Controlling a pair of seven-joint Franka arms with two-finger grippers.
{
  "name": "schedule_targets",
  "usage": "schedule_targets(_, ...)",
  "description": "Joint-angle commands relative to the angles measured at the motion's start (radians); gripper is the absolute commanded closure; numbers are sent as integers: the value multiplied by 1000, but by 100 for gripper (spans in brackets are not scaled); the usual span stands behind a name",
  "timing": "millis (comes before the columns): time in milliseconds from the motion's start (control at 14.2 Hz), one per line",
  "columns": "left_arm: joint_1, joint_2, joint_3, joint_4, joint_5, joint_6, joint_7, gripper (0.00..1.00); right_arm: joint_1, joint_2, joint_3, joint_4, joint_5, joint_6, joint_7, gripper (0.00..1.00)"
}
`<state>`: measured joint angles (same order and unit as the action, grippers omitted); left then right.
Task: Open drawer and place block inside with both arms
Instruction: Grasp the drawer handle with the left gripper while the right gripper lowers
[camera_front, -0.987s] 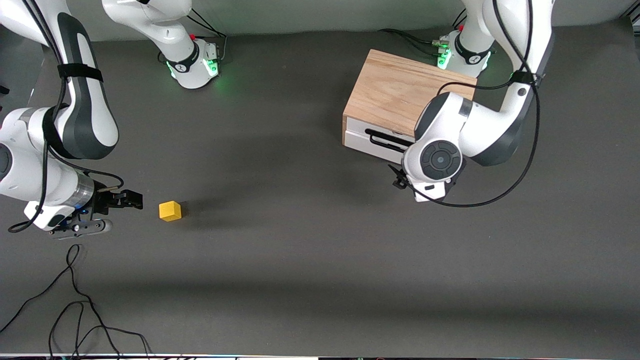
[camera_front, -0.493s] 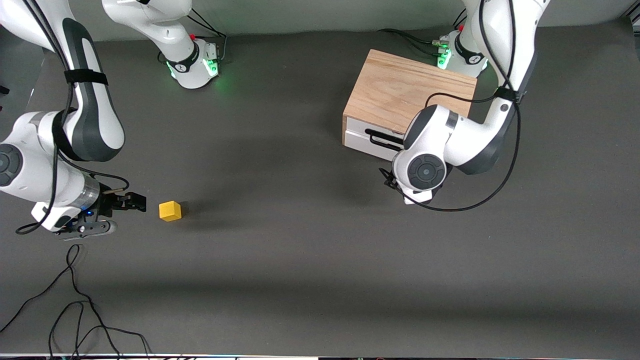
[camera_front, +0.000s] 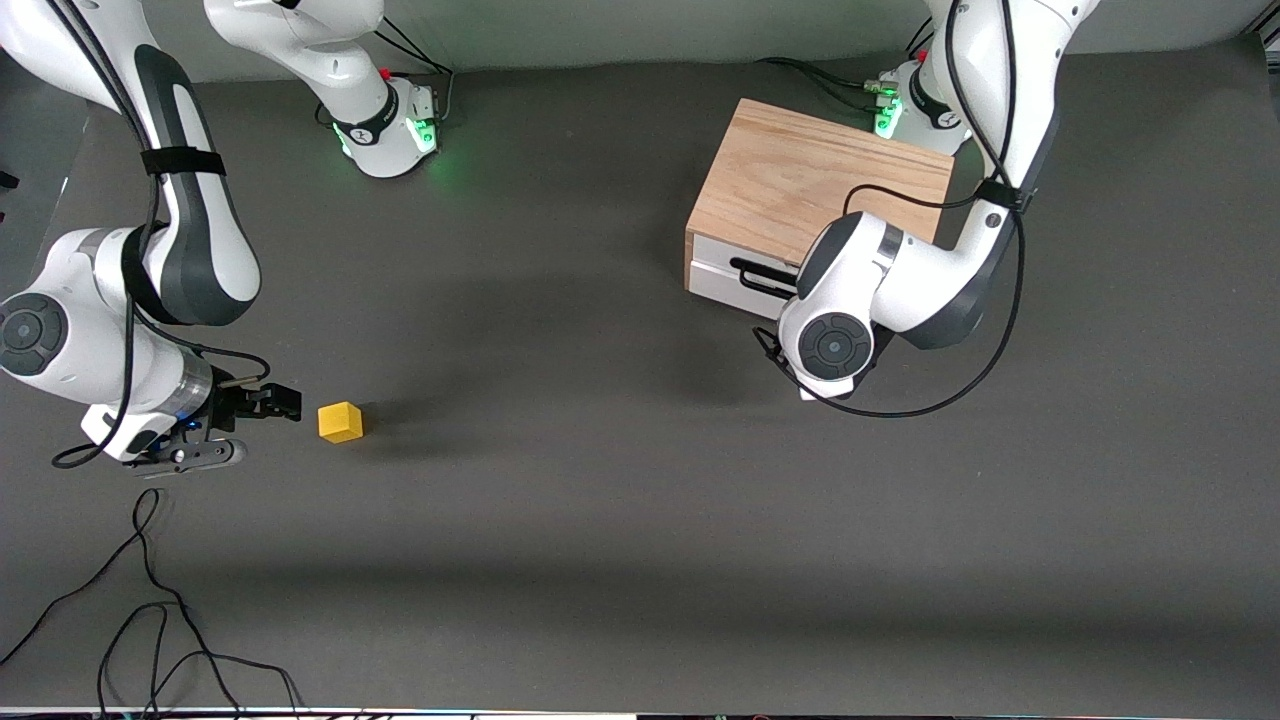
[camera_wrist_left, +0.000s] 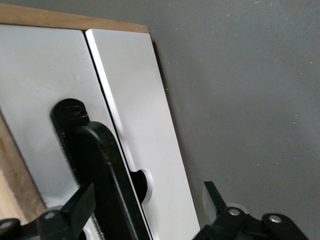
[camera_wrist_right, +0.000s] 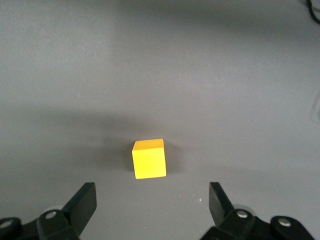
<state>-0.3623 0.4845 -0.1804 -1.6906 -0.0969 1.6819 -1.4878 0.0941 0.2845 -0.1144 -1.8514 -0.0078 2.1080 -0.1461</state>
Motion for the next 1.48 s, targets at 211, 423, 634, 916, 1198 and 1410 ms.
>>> schedule_targets(211,-10,-12,9,-17,-4,13,3,17,6,13,-4,-55,3,95,-26,0)
schedule_targets(423,-12,-3,9,-17,2,38,4,26,13,27,-2,-113,3,182,-21,0)
schedule_targets(634,-14,-3,10,-14,8,44,33,75,12,53,-2,-155,3,263,-20,0)
schedule_targets(916,-7,-4,10,22,26,33,41,100,12,116,2,-167,5,348,-23,0)
schedule_targets(1198,-7,-4,10,89,58,22,41,100,13,133,5,-193,5,371,-23,0)
schedule_targets(1410,-7,5,10,144,91,28,67,100,10,147,5,-248,5,461,-26,0)
